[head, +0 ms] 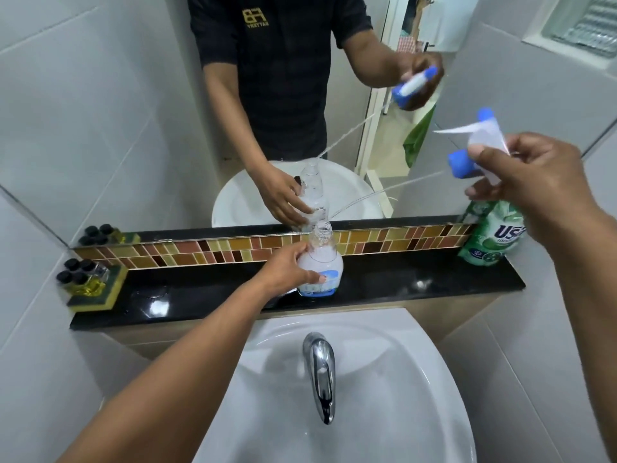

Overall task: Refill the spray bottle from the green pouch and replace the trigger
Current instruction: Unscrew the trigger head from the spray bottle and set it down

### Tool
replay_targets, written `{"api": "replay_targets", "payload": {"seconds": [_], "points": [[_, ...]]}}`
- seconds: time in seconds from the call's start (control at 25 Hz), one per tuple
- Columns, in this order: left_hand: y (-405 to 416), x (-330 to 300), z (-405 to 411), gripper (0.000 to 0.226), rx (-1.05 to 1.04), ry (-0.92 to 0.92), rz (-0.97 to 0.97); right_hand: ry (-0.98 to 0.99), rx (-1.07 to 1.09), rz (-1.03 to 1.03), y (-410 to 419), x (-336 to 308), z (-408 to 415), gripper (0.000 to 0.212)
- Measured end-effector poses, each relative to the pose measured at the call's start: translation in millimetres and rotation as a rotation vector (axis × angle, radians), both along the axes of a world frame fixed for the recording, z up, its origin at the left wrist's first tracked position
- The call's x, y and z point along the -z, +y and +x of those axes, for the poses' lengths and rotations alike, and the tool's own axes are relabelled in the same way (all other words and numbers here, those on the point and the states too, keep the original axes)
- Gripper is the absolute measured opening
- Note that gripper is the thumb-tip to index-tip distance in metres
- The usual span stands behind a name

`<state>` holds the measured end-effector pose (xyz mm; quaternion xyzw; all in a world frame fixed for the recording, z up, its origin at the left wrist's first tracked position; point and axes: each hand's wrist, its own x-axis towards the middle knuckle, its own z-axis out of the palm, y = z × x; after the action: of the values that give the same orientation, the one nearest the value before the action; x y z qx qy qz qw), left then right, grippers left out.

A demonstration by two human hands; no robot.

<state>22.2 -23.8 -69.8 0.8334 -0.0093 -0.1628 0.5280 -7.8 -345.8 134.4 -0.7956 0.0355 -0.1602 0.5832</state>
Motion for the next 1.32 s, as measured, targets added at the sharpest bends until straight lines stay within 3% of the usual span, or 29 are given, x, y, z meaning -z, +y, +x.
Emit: {"api": "replay_targets", "payload": {"seconds": [0.16,0.32,0.52,0.84,0.96,1.04,1.12,1.2,1.24,1.32], "points": [[2,3,-3,0.063,-0.013,-0.019,-0.014,0.111,0.225,0.322,-31,57,-2,0.017],[2,3,-4,0.054,0.008,-0.027,-0.001,0.373,0.367,0.568,-24,143,6,0.042],[2,5,-5,0.051,-0.016,-0.061,0.009,0.622,0.277,0.439,58,223,27,0.025],[0,3,-9,0.063,-0.035,-0.031,0.054,0.734,0.206,-0.097,87,272,53,0.039],[-4,0,-15,0.062,-0.056,-0.03,0.02,0.723,0.173,-0.208,81,275,54,0.043],[-6,-3,-24,0.074,-0.088,-0.03,0.101,0.696,0.137,-0.271,78,264,48,0.043],[-7,-7,-36,0.072,-0.19,-0.031,0.326,0.663,0.107,-0.286,70,252,39,0.038],[-6,-14,-50,0.028,-0.267,-0.042,0.541,0.614,0.115,-0.186,51,243,28,0.03],[-9,-17,-57,0.021,-0.27,-0.025,0.574,0.579,0.134,-0.11,37,237,22,0.026],[-28,-27,-66,0.032,-0.218,0.04,0.534,0.514,0.198,0.02,3,223,11,0.021]]}}
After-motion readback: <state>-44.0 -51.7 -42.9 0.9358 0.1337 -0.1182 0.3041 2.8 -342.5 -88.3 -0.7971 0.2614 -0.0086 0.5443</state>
